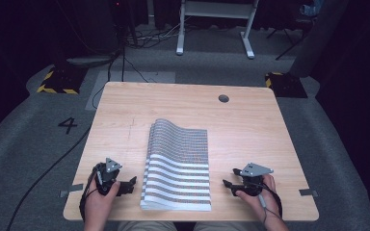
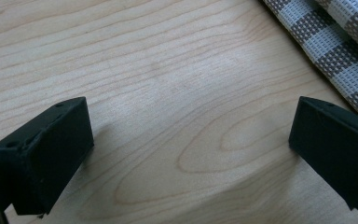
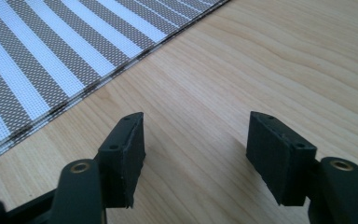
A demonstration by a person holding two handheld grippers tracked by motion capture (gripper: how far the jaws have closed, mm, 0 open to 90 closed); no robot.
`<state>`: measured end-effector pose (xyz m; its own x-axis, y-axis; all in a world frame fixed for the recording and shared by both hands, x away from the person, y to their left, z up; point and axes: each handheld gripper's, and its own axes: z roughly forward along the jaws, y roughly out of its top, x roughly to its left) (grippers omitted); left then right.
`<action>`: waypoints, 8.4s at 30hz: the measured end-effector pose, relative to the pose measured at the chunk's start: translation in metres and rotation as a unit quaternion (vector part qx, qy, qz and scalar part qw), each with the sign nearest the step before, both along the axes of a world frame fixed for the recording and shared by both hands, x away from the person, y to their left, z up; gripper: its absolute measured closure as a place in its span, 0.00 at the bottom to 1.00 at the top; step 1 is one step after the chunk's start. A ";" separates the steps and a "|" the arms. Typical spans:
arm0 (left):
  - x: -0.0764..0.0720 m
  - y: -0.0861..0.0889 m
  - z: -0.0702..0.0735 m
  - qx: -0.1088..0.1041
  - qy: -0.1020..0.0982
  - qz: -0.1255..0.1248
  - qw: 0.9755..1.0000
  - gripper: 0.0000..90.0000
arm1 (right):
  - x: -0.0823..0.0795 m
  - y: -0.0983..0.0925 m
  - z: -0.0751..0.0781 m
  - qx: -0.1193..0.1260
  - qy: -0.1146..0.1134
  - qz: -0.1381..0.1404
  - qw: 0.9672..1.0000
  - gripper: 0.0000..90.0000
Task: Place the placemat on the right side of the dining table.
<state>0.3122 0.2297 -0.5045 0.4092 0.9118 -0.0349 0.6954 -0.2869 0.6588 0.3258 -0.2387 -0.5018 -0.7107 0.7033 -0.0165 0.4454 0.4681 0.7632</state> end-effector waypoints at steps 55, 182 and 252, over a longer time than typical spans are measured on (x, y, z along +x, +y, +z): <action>-0.065 0.044 0.026 -0.008 -0.003 0.019 1.000 0.25 | -0.055 0.241 0.032 -0.012 -0.078 0.189 0.979 0.17; -0.002 0.003 0.027 0.003 0.013 -0.050 0.999 0.25 | 0.006 -0.057 0.207 0.106 -0.203 -0.081 0.970 1.00; -0.002 -0.003 0.023 0.012 0.022 -0.054 0.998 0.25 | -0.028 -0.140 0.046 0.111 -0.017 -0.157 0.981 0.58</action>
<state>0.3100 0.2267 -0.4814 0.5035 0.8633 -0.0342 0.6882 -0.3769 0.6199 0.2977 -0.3784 -0.4554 -0.4606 0.8763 0.1413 0.5135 0.1332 0.8477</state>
